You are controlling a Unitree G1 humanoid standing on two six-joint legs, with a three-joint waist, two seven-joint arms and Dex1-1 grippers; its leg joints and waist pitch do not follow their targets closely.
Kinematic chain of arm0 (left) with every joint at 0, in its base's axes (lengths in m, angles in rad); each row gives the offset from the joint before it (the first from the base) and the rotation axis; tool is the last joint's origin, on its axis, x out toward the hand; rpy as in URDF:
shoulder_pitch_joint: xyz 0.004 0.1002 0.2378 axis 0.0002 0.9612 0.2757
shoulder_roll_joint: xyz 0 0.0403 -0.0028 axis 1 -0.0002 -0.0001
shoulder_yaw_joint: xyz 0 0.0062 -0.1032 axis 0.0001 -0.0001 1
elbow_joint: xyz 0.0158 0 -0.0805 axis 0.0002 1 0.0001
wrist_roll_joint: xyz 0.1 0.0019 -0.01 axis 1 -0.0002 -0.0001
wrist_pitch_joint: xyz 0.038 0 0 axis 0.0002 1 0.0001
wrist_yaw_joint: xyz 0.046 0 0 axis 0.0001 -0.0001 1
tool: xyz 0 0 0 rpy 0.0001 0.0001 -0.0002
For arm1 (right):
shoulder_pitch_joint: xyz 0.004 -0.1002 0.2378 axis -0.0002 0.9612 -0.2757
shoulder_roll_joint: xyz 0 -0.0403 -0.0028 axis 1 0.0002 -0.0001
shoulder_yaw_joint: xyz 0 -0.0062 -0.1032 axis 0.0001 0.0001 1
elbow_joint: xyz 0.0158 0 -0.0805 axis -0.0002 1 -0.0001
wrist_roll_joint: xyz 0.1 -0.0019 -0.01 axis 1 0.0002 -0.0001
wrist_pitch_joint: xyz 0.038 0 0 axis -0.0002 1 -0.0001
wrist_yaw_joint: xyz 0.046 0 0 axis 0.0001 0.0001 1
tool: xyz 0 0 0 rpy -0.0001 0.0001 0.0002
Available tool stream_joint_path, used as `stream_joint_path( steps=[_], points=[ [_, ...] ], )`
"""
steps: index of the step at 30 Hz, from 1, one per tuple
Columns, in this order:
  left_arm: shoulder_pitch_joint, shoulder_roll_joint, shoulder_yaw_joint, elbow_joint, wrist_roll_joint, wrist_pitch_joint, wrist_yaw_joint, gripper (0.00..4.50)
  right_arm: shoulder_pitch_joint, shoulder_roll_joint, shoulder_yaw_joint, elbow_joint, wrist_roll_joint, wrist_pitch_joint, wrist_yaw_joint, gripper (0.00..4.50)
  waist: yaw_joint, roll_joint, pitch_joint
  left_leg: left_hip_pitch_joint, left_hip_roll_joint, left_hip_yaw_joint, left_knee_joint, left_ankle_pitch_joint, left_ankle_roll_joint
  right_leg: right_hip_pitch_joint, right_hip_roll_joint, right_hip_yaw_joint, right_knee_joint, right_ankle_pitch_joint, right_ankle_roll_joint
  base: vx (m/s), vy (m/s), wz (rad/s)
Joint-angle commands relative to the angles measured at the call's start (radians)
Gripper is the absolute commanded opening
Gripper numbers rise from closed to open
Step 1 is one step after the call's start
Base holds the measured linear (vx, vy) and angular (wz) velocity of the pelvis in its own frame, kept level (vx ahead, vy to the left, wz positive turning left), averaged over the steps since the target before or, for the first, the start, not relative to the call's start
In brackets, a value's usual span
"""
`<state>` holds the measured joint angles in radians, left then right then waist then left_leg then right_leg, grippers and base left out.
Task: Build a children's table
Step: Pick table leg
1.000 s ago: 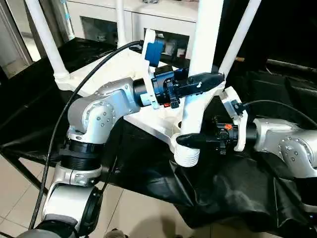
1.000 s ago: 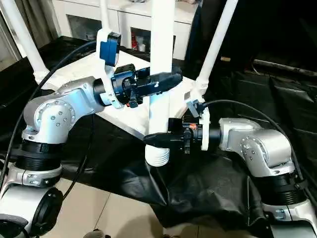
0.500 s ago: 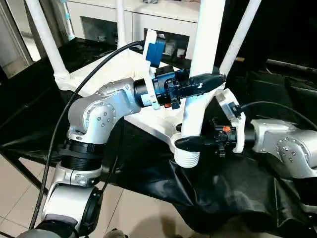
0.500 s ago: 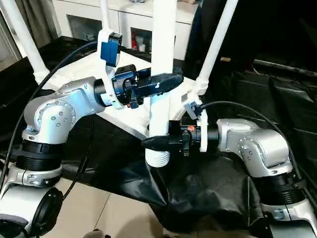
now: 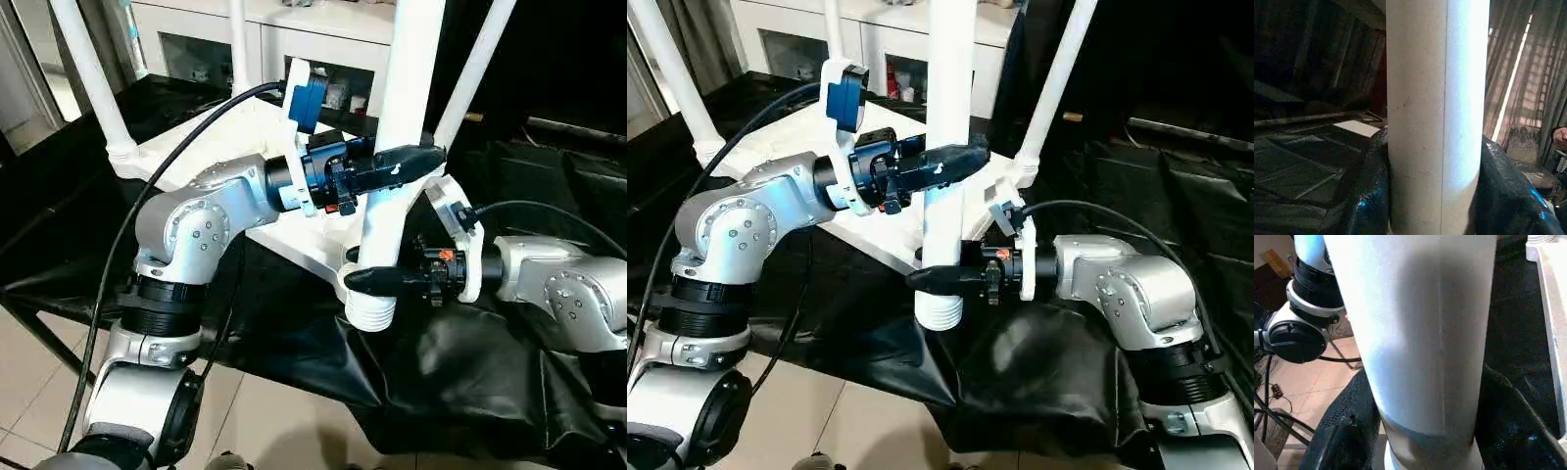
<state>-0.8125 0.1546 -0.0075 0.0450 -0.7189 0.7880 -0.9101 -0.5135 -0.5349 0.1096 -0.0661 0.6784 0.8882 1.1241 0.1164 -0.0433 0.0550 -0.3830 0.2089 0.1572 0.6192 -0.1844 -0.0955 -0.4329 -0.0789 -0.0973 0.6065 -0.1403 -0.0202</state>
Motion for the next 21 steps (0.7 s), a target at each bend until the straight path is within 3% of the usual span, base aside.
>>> stream_joint_path(
  steps=[1,10,12,16,18,20,21],
  points=[
    [-0.014,-0.001,-0.007,-0.006,-0.012,0.002,-0.003,1.80,-0.024,-0.005,-0.007,0.007,0.006,-0.005,0.003,2.16,0.005,-0.012,-0.077,0.004,0.009,0.010,-0.066,-0.126,0.023,0.076,-0.054,0.038,-0.081,-0.388,-0.074,0.000,0.000,0.00],
    [-0.013,-0.003,-0.006,-0.006,-0.006,0.000,0.010,1.80,-0.022,0.000,-0.010,0.009,0.006,-0.006,0.002,2.02,0.005,-0.012,-0.078,0.003,0.009,0.009,-0.066,-0.123,0.022,0.076,-0.054,0.038,-0.080,-0.383,-0.075,0.000,0.000,0.00],
    [-0.017,-0.011,0.005,0.000,-0.008,0.004,0.032,2.36,-0.022,0.003,-0.012,0.008,0.007,-0.007,-0.001,2.01,0.006,-0.010,-0.078,0.003,0.010,0.009,-0.066,-0.124,0.020,0.076,-0.054,0.038,-0.079,-0.380,-0.077,0.000,0.000,0.00],
    [-0.030,-0.053,0.068,0.027,-0.045,-0.007,0.084,2.63,-0.014,0.023,-0.033,0.006,0.017,-0.014,-0.024,1.98,0.007,-0.009,-0.079,0.003,0.008,0.009,-0.064,-0.124,0.021,0.077,-0.054,0.036,-0.080,-0.378,-0.083,0.000,0.000,0.00],
    [-0.030,-0.081,0.094,0.042,-0.050,-0.036,0.119,2.97,-0.008,0.038,-0.053,0.006,0.024,-0.024,-0.040,1.93,0.007,-0.006,-0.078,0.002,0.009,0.008,-0.065,-0.130,0.021,0.077,-0.053,0.035,-0.081,-0.376,-0.083,0.000,0.000,0.00],
    [-0.026,-0.105,0.114,0.046,-0.065,-0.058,0.135,2.99,-0.001,0.051,-0.071,0.007,0.032,-0.030,-0.057,1.93,0.008,-0.007,-0.078,0.002,0.007,0.009,-0.064,-0.133,0.023,0.078,-0.054,0.035,-0.085,-0.381,-0.081,0.000,0.000,0.00],
    [-0.028,-0.156,0.175,0.049,-0.125,-0.084,0.183,2.99,0.006,0.069,-0.101,0.005,0.047,-0.034,-0.082,1.93,0.010,-0.005,-0.080,0.001,0.007,0.009,-0.063,-0.134,0.022,0.077,-0.055,0.035,-0.084,-0.373,-0.085,0.000,0.000,0.00]
  ],
)
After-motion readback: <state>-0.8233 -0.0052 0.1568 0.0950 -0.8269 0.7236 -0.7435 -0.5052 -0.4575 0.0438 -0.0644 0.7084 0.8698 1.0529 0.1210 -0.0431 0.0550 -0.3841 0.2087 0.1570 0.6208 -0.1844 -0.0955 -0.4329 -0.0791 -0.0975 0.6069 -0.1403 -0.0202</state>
